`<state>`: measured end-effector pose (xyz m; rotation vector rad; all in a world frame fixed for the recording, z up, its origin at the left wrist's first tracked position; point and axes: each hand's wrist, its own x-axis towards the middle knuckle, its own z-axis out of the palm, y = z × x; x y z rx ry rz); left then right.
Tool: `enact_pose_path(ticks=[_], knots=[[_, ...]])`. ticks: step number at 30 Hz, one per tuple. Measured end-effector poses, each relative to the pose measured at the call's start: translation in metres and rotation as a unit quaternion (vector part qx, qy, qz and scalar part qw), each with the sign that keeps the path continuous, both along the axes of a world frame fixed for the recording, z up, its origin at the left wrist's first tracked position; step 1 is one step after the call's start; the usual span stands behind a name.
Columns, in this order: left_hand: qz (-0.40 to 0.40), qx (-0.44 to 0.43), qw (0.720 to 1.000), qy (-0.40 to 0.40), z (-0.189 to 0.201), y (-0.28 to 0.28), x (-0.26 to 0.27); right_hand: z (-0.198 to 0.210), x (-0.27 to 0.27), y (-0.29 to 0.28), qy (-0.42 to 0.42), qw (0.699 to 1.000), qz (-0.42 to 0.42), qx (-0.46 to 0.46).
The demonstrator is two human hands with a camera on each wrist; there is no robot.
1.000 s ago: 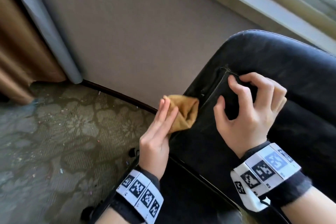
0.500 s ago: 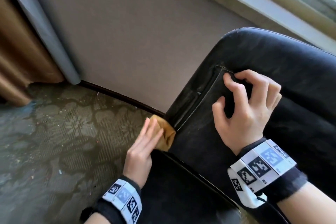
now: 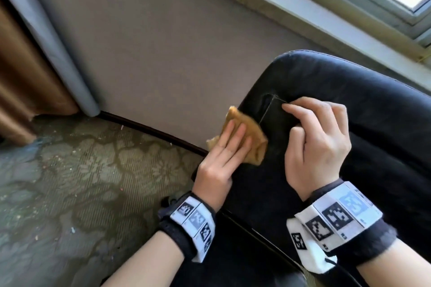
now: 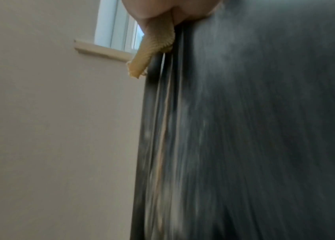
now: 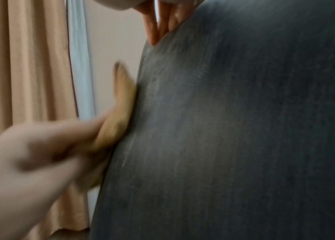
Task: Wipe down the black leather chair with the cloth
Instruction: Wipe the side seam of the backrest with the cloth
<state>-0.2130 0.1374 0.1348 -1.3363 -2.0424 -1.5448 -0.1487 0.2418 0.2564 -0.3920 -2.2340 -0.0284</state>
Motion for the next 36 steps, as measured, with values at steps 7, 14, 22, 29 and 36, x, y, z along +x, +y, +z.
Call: enact_pose_path(ticks=[7, 14, 22, 29, 36], knots=[[-0.055, -0.233, 0.966, -0.099, -0.127, -0.09, 0.03, -0.006, -0.002, -0.003, 0.028, 0.999, -0.002, 0.028], [0.107, -0.085, 0.97, -0.199, -0.066, -0.085, 0.003, -0.006, -0.002, -0.003, 0.037, 0.999, -0.008, 0.04], [0.176, -0.105, 0.894, -0.399, -0.104, -0.039, 0.033, -0.009, -0.002, 0.002, 0.031, 0.998, -0.004, 0.048], [0.193, -0.135, 0.854, -0.463, -0.115, -0.025, 0.059, -0.013, -0.005, 0.005, 0.05, 0.997, -0.011, 0.053], [0.363, -0.134, 0.669, -0.635, -0.116, -0.048, 0.041, -0.01, -0.001, 0.006, 0.038, 0.998, -0.004, 0.058]])
